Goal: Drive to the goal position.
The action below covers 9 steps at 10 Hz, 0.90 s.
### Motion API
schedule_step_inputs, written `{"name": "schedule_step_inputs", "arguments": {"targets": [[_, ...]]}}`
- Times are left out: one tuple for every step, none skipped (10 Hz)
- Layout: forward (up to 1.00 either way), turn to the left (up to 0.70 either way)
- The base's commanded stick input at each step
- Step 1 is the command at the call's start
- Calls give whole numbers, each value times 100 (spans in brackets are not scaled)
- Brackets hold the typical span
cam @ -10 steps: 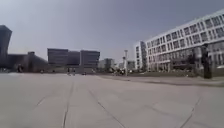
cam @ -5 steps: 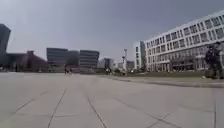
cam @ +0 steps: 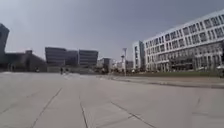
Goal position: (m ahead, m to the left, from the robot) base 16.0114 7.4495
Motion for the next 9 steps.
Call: {"name": "schedule_step_inputs", "arguments": {"targets": [[85, 0], [85, 0], [85, 0], [85, 0], [85, 0], [85, 0], [85, 0], [85, 0], [85, 0]]}}
